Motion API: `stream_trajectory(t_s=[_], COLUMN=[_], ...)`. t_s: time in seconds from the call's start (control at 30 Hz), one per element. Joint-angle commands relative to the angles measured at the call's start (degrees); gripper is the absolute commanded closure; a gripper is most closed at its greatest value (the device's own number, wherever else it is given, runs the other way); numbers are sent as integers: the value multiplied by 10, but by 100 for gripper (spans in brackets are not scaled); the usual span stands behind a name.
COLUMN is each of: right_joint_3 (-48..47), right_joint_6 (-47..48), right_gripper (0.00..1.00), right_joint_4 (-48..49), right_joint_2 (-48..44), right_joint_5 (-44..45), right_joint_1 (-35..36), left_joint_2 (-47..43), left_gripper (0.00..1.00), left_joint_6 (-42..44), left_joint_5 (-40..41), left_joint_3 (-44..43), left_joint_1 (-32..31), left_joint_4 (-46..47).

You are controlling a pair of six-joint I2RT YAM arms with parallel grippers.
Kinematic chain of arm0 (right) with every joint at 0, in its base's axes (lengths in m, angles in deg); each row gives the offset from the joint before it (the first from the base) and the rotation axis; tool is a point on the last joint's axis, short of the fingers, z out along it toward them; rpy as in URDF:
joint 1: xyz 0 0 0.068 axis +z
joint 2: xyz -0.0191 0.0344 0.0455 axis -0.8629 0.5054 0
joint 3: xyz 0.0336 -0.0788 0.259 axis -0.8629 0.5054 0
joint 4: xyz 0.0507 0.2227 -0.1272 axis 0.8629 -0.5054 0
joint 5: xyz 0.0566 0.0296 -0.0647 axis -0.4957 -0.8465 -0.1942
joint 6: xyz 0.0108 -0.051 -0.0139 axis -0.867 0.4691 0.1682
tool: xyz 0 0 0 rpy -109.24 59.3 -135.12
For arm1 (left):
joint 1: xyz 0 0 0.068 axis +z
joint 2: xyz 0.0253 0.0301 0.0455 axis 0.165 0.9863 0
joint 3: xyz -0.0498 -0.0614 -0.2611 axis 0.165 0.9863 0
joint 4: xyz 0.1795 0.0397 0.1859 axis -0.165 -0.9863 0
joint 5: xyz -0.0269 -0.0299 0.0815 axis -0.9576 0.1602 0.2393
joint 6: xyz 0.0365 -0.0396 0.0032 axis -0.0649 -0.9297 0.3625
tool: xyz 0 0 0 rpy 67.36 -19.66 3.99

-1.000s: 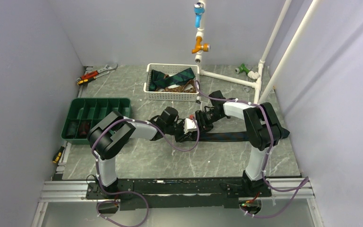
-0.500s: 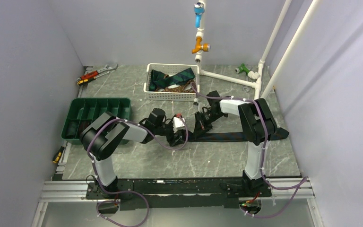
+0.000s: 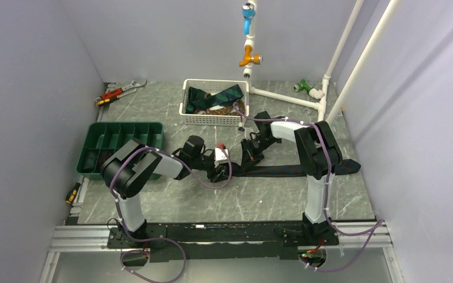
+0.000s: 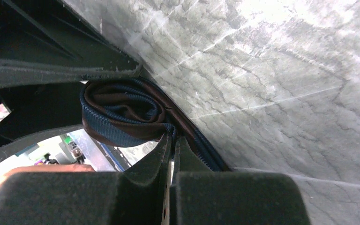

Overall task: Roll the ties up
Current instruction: Roll the tie at the center of the board.

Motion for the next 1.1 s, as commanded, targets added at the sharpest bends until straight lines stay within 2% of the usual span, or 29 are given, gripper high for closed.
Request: stream_trajectory(t_s=[0.0,0.2,0.5,0.6,0.9,1.07], right_joint_3=[8,7,2,-2,1,5], right_joint_6=[62,65,63,64,63,70], right_gripper=[100,100,100,100,100,100], right_joint_4=[9,10,12,13,15,11], right_joint_2=[51,53,59,63,56,53], right_joint_5=[182,184,175,173,161,157], right_joint_1=[3,4,5,6,11,13], left_joint_2=[3,4,56,72,101,103], left_gripper=[39,49,57,57,51,54], left_joint_6=[12,-38,-34,-23,10,-7], left_joint_5=[-63,-34,-4,2,109,102], left_joint_3=[-23,-39,-78,-78,-59,-29], left_joint_1=[-7,-25,-53,-56,-71,-66], left_joint_4=[23,70,62,58,-7,17])
